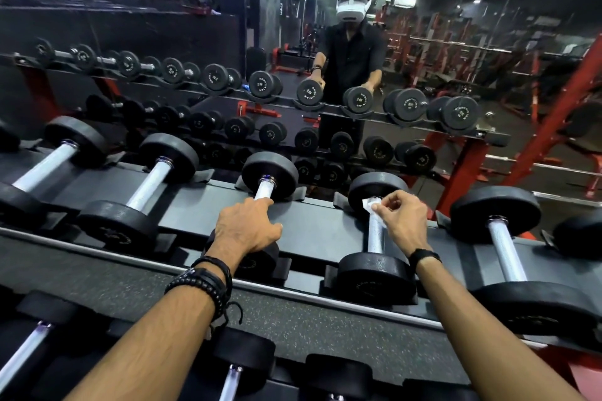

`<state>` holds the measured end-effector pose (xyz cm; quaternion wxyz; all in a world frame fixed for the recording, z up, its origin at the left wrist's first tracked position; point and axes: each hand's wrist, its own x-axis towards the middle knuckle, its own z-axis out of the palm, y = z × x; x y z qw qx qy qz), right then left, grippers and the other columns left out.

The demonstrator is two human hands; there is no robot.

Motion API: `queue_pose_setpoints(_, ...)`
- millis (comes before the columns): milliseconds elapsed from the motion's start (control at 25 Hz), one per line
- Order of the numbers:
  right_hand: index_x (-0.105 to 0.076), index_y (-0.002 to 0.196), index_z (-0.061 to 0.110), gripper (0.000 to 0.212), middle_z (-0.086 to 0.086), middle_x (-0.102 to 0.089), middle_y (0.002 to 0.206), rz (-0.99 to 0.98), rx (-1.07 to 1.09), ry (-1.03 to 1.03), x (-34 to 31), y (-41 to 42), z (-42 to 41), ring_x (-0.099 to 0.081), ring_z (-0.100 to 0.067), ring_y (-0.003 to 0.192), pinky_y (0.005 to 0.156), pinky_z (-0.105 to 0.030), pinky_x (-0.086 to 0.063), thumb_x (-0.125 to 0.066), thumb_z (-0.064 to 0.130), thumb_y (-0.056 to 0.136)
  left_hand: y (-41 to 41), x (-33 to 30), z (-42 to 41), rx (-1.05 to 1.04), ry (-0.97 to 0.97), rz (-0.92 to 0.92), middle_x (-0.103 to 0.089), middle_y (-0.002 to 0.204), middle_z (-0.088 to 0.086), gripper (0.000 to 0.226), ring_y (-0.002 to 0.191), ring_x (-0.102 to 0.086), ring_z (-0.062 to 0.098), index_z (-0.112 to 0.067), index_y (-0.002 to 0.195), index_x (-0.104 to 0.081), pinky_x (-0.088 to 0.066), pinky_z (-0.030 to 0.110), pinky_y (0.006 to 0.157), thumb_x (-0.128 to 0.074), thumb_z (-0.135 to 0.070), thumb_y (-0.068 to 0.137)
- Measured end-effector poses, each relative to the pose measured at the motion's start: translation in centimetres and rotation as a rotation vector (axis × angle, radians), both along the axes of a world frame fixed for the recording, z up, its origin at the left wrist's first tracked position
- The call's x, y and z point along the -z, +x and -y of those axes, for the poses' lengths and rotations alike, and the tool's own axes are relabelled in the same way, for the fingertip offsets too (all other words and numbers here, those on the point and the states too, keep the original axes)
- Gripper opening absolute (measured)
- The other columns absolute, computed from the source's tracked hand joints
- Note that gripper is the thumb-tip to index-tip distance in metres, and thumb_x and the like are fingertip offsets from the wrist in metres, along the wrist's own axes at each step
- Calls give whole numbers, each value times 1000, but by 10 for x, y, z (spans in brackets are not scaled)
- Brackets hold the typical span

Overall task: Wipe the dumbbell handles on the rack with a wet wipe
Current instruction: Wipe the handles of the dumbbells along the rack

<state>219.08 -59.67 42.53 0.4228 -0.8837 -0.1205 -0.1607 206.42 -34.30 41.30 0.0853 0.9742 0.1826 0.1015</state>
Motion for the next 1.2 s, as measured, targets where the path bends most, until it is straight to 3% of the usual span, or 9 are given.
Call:
queue_pose_setpoints(240, -65, 59, 17, 21, 8, -63, 55, -149, -163, -311, 10, -18, 26, -54, -2, 53, 49, -15, -35, -84, 18, 68, 1, 2, 5, 0, 26, 20, -61, 111, 6, 55, 99, -62, 29, -26, 132, -50, -47, 37, 81, -53, -50, 83)
queue_pose_setpoints(360, -69, 64, 14, 13, 3, -64, 58, -59, -74, -155, 2, 1, 15, -59, -8, 57, 52, -10, -39, -80, 13, 72, 1, 0, 2, 9, 3, 7, -61, 115, 6, 58, 103, -62, 28, -28, 137, -47, -46, 36, 83, -53, -50, 83)
queue_pose_setpoints(480, -71, 70, 10, 9, -3, -67, 64, -7, -36, -1, -4, 4, 3, -63, -17, 64, 63, -24, -46, -77, 15, 75, -1, -1, 2, -4, 3, 12, -61, 119, 6, 61, 106, -61, 28, -28, 140, -45, -45, 36, 84, -52, -50, 84)
queue_pose_setpoints(640, -69, 60, 5, 19, -7, -65, 56, -233, -56, -104, 26, -11, 35, -58, -14, 58, 60, -31, -48, -72, 5, 79, -1, 0, 5, 8, 20, 28, -61, 111, 5, 54, 98, -62, 27, -25, 131, -51, -45, 35, 79, -54, -50, 83)
queue_pose_setpoints(760, -63, 77, 2, 16, -8, -64, 56, -639, -121, 496, 24, -12, 36, -60, -13, 47, 46, -22, -51, -61, -12, 85, 0, -3, 4, 18, 22, 9, -60, 109, 5, 54, 96, -62, 27, -24, 130, -51, -43, 34, 76, -55, -50, 83)
queue_pose_setpoints(920, -58, 84, 1, 20, -9, -59, 71, -685, -7, 789, 13, 19, 7, -56, -20, 62, 52, -29, -51, -46, -14, 88, -3, -4, 3, 6, 3, 12, -61, 116, 6, 59, 103, -61, 27, -27, 137, -48, -46, 36, 81, -53, -52, 84)
queue_pose_setpoints(1000, -58, 99, -10, 18, -20, -61, 83, -852, -108, 739, 23, 9, 12, -60, -29, 70, 55, -32, -54, -50, -7, 83, -2, -4, 3, 11, 13, 12, -60, 116, 6, 58, 103, -61, 27, -27, 137, -47, -45, 36, 82, -53, -51, 84)
queue_pose_setpoints(1080, -53, 103, -26, 54, -28, -60, 85, -929, -150, 537, 38, -4, 35, -61, -34, 75, 59, -33, -53, -71, 4, 62, -2, -2, 5, 10, 29, 11, -59, 114, 6, 56, 102, -61, 28, -26, 135, -48, -45, 36, 82, -53, -50, 85)
queue_pose_setpoints(1200, -60, 78, -16, 10, -19, -61, 65, -935, -197, 549, 21, 0, 41, -63, -29, 60, 56, -33, -57, -52, -10, 79, -2, -2, 5, 6, 28, 7, -59, 113, 6, 54, 101, -61, 28, -25, 132, -49, -45, 35, 81, -54, -49, 84)
